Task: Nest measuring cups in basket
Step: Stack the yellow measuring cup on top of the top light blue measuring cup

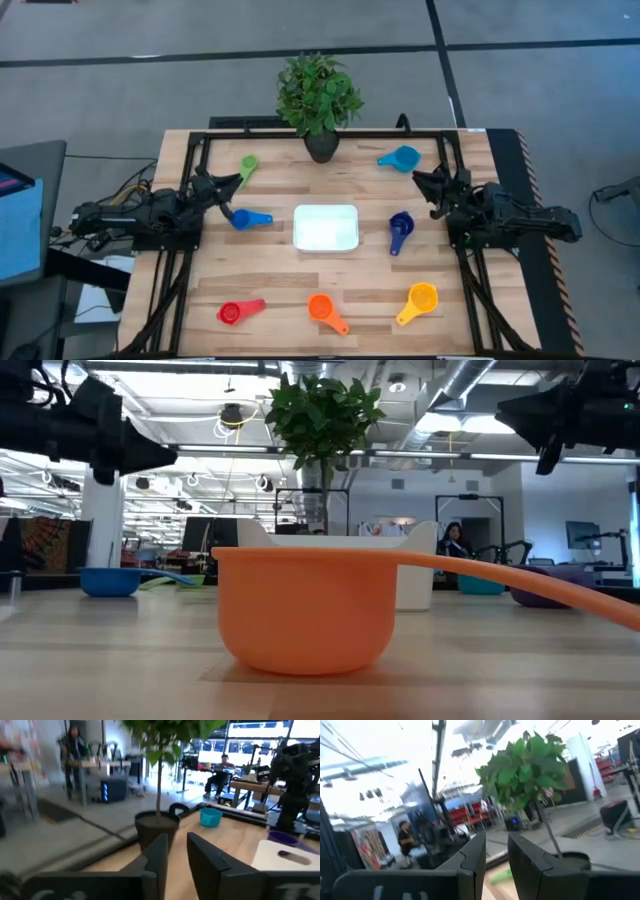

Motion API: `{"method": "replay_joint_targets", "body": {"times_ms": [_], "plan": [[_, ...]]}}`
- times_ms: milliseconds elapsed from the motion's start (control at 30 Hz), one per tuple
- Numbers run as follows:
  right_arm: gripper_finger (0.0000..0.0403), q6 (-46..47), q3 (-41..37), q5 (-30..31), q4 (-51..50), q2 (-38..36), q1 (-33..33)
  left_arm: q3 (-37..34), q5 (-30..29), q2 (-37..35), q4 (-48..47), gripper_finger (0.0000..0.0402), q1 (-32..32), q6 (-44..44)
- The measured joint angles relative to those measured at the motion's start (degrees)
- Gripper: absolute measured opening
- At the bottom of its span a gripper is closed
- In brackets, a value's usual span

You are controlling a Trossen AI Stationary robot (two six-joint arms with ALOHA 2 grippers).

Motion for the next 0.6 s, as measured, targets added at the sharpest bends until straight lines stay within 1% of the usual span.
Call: {"method": "replay_joint_targets", "body": {"times_ms": [100,200,300,367,467,533,600], "plan": [[0.0108,-1.62,0.0,0.27,1.32,0.0,0.0,0.0,1.01,0.0,-3.73,0.0087,0.0,-6.19],[0.0108,-2.03,0.0,4.86,1.41,0.0,0.0,0.0,2.08,0.02,-6.18,0.0094,-0.02,-10.9],[0.0108,3.34,0.25,10.7,-1.09,0.01,0.0,0.0,2.28,0.02,-6.36,0.0096,0.0,-13.76],[0.0108,6.97,1.36,12.85,-8.47,1.27,0.0,0.0,2.5,0.22,-6.35,0.0096,0.0,-13.9],[0.0108,14.03,2.87,16.81,-15.56,4.87,0.0,0.0,1.73,1.72,-5.64,0.0096,0.0,-14.68],[0.0108,19.3,3.33,20.22,-18.85,7.84,0.0,0.0,0.78,3.56,-4.03,0.0096,0.0,-15.29],[0.0108,22.63,4.37,22.35,-20.79,10.79,0.0,0.0,0.45,5.7,-2.18,0.0096,0.0,-15.44]]}}
